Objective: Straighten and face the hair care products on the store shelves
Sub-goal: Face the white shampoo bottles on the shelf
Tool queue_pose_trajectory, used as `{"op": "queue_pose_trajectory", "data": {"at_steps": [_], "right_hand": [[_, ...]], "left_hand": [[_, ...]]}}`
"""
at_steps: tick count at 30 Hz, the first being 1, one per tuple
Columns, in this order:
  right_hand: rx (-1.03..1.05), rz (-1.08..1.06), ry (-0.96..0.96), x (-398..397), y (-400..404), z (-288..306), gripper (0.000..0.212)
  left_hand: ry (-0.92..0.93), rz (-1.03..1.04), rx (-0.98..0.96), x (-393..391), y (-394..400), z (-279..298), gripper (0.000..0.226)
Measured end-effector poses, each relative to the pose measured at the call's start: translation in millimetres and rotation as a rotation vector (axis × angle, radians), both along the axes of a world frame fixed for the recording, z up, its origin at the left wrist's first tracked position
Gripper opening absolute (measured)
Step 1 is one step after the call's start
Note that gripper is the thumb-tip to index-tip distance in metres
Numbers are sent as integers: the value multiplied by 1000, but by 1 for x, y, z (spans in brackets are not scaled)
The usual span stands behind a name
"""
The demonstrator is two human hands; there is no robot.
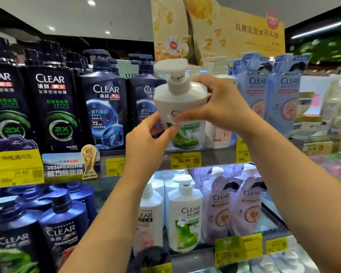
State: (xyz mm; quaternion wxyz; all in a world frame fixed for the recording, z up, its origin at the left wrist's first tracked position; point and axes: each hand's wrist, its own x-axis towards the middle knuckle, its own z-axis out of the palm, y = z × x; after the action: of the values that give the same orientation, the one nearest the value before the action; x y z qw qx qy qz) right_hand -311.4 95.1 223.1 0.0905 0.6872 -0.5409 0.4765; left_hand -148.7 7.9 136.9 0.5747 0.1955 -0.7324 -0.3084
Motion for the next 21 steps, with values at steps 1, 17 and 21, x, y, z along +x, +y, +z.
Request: {"op": "queue_pose_trajectory", "data": {"at_steps": [1,17,21], "right_hand": [[-19,12,-38,0,2,0,60],[49,198,-584,58,72,-107,54],[155,78,-724,63,68,-153,63]], "left_hand": [[-3,-8,12,4,1,-3,38],[-425,134,380,100,-24,-175,97],[-382,-30,465,91,-35,-189,87]]}}
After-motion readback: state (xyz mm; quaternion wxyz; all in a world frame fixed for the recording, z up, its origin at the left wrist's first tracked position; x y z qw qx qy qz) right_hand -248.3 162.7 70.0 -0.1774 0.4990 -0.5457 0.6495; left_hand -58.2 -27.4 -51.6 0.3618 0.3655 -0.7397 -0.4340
